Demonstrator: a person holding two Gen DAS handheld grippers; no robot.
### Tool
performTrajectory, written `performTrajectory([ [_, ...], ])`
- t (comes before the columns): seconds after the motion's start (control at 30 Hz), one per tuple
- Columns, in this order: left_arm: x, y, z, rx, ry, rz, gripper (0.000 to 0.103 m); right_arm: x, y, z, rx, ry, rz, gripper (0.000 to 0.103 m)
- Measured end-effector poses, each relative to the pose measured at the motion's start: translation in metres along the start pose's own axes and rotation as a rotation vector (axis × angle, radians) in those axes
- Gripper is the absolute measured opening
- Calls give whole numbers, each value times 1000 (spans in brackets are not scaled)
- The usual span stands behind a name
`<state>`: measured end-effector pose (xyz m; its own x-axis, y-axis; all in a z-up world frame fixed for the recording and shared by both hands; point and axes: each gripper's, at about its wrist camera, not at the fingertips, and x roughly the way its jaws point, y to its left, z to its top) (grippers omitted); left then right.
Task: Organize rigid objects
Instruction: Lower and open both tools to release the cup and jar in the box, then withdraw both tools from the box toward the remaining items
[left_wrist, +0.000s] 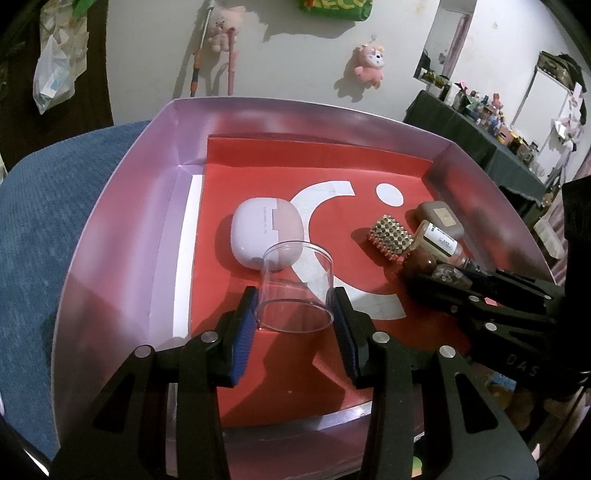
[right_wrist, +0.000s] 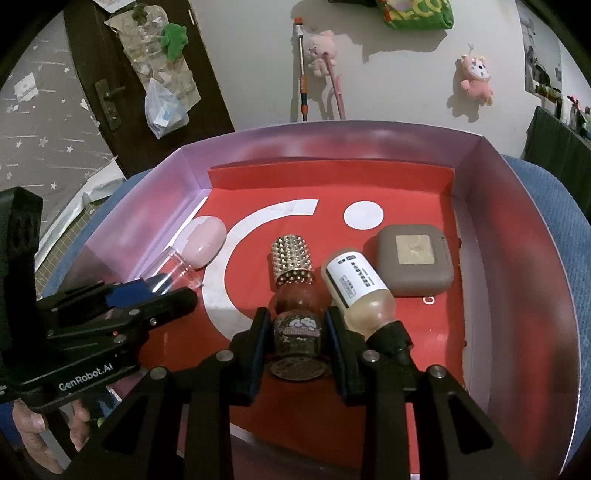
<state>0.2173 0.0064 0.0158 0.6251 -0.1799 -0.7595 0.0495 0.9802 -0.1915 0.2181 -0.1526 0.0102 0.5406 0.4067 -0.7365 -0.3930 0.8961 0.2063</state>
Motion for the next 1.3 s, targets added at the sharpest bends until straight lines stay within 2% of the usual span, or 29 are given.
performTrajectory([
  [0.1, -2, 1, -1, -10, -2, 4, 40, -1, -1, -1, 2, -1, 3, 33],
  [0.17, -3, 1, -2, -15, -5, -2, 48, -2, -1, -2, 4, -3, 4, 33],
  [0.27, -5, 1, -2, -19, -6, -1, 48, -4, -2, -3, 9, -7, 14, 33],
  [0.47, -7, -2, -4, -12, -7, 13, 50, -16, 1, -3, -3, -36, 17, 42],
  [0.53, -10, -3, -4, -7, -14, 19, 61, -18, 2, -3, -7, -41, 14, 45],
  [0.6, -12, -5, -6, -6, -22, -1, 67, -20, 3, -5, -5, -46, 15, 48],
  [0.73, -18, -11, -8, 18, -42, 27, 67, -29, 5, -7, -9, -65, 17, 52],
  [0.97, -28, -12, -10, 16, -57, 17, 68, -47, 9, -9, -20, -108, 18, 63],
  [1.03, -31, -13, -11, 17, -60, 12, 71, -52, 10, -10, -22, -117, 22, 64],
  [1.13, -37, -15, -13, 17, -69, -1, 75, -58, 11, -13, -20, -130, 30, 74],
  [1.3, -45, -20, -16, 36, -88, 13, 77, -67, 12, -20, -16, -145, 44, 78],
])
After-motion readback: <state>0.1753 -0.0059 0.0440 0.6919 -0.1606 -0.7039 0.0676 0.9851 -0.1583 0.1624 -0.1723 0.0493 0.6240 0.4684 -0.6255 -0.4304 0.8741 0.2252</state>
